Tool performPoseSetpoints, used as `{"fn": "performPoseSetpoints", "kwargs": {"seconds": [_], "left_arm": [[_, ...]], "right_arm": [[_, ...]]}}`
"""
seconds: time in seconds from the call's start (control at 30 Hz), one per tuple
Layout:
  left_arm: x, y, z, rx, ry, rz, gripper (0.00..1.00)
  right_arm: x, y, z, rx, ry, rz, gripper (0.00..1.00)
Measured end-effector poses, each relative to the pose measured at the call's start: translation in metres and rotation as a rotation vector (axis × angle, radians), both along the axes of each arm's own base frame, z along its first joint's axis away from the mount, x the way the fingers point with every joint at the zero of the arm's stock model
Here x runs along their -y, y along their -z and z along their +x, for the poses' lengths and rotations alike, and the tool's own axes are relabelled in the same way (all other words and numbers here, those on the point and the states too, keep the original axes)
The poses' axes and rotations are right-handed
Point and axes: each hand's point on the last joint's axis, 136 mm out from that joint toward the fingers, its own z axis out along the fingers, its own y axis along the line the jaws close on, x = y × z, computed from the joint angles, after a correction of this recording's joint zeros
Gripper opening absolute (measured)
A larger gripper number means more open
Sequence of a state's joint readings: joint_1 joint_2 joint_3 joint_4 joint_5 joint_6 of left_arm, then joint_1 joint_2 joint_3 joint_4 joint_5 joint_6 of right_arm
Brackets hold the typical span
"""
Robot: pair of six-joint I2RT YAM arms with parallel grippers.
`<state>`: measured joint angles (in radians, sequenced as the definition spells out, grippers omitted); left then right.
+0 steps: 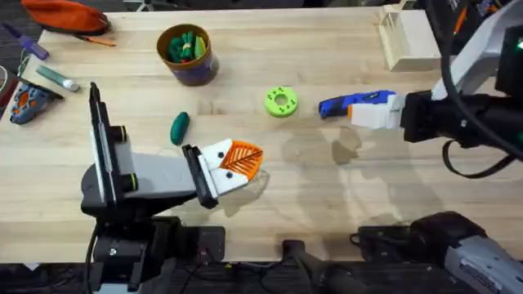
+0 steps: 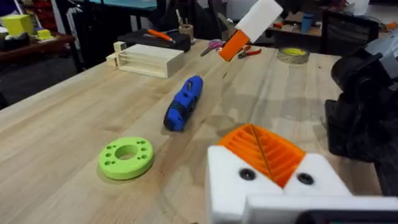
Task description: Pick up the gripper from the table and insert it into the empty holder that is missing its gripper. Then pick up a screw, insert it into the mounting hole, and use the screwdriver to tighten it. Finally, clean up the table by picking up the vegetable and placing it into the bucket.
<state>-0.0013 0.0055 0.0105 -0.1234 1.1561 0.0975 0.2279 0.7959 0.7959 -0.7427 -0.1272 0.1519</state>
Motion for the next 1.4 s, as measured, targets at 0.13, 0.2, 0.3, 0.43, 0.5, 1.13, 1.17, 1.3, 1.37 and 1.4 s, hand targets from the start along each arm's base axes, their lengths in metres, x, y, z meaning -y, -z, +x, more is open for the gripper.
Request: {"fn": "performPoseSetpoints", "kwargs": {"seconds": [0.13,0.2,0.3,0.43,0.5,1.13,1.17,1.3,1.37,1.4], "left_arm": [[0.000,0.000,0.000,0.003,0.001,0.001,0.299],[0.000,0.000,0.000,0.004,0.000,0.002,0.617],[0.000,0.000,0.000,0.001,0.000,0.001,0.970],[0.000,0.000,0.000,0.001,0.000,0.000,0.985],[0.000,0.000,0.000,0.001,0.000,0.000,0.985],[-0.034,-0.021,0.029,-0.265,-0.368,-0.035,0.985],[-0.038,-0.027,0.028,-0.267,-0.398,-0.020,0.985],[-0.056,-0.052,0.024,-0.286,-0.528,0.062,0.986],[-0.065,-0.066,0.025,-0.294,-0.586,0.099,0.986],[-0.069,-0.072,0.026,-0.302,-0.611,0.116,0.985]], "right_arm": [[0.000,0.000,0.000,0.000,0.005,0.004,0.992],[0.000,0.000,0.000,0.000,0.007,0.006,0.992],[0.000,0.000,0.000,0.000,0.007,0.006,0.992],[0.000,0.000,0.000,-0.001,0.007,0.006,0.993],[0.000,0.000,0.000,0.000,0.007,0.007,0.993],[0.000,-0.001,0.001,0.003,0.007,0.007,0.993],[0.000,-0.001,0.001,0.003,0.007,0.007,0.993],[0.000,-0.001,0.001,0.003,0.007,0.007,0.993],[0.000,-0.001,0.001,0.004,0.007,0.007,0.993],[0.000,-0.001,0.001,0.004,0.007,0.007,0.993]]}}
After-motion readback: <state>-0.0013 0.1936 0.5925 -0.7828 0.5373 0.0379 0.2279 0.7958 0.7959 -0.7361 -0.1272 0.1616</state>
